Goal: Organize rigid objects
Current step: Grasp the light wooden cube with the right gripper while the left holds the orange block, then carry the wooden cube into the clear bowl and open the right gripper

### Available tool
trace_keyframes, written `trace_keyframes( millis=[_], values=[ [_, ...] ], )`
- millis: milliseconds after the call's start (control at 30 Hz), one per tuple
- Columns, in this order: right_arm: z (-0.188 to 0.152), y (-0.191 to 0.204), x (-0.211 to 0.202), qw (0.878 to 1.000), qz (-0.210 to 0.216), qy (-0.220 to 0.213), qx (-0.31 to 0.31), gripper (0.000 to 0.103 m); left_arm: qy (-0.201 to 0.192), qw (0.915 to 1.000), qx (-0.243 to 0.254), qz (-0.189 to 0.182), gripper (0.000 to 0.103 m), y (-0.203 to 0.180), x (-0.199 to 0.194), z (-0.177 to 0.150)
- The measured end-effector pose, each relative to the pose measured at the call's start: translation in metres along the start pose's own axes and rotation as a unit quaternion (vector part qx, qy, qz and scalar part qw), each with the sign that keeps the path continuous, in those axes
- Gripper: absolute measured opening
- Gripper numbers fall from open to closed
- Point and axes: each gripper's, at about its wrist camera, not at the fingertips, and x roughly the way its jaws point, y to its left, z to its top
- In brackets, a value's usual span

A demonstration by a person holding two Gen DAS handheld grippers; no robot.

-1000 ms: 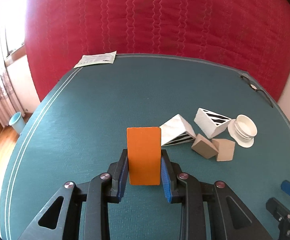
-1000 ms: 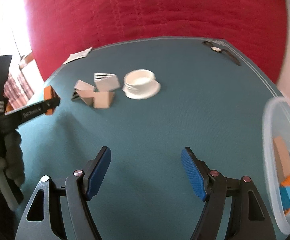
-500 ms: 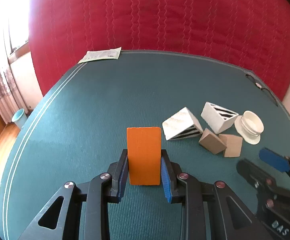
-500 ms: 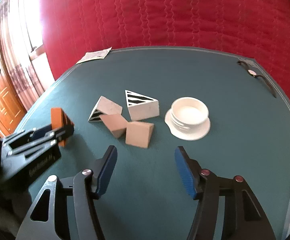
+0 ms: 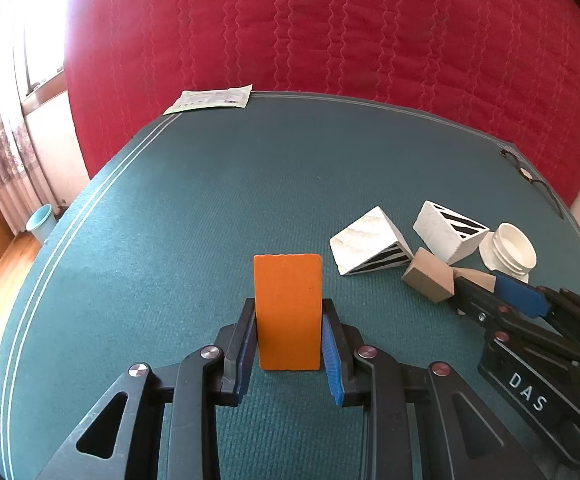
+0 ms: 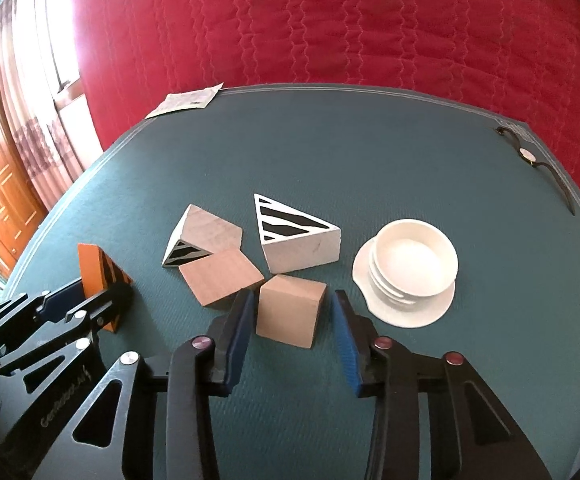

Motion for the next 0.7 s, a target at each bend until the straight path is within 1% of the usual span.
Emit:
trace_keyframes(
  millis=[67,333,567,700],
  values=[
    [0.000,0.001,0.000,1.000,0.001,0.000,-0.002,0.035,0.001,1.0000,0.000,0.000,0.031,0.001,0.000,0.000],
    [-0.005,0.001,-0.004,1.000,0.001,0.000,-0.001,0.034,0.002,1.0000,0.000,-0.001,0.031,0.002,0.000,0.002],
    [-0.021,-0.003,-0.018,1.000,0.004,0.000,0.008,0.034,-0.001,1.0000,0.001,-0.006,0.031,0.000,-0.002,0.004],
    [-0.032,-0.006,-0.029,1.000,0.006,-0.001,0.015,0.034,-0.009,0.9998,0.002,-0.020,0.031,-0.004,-0.007,0.004]
  ],
)
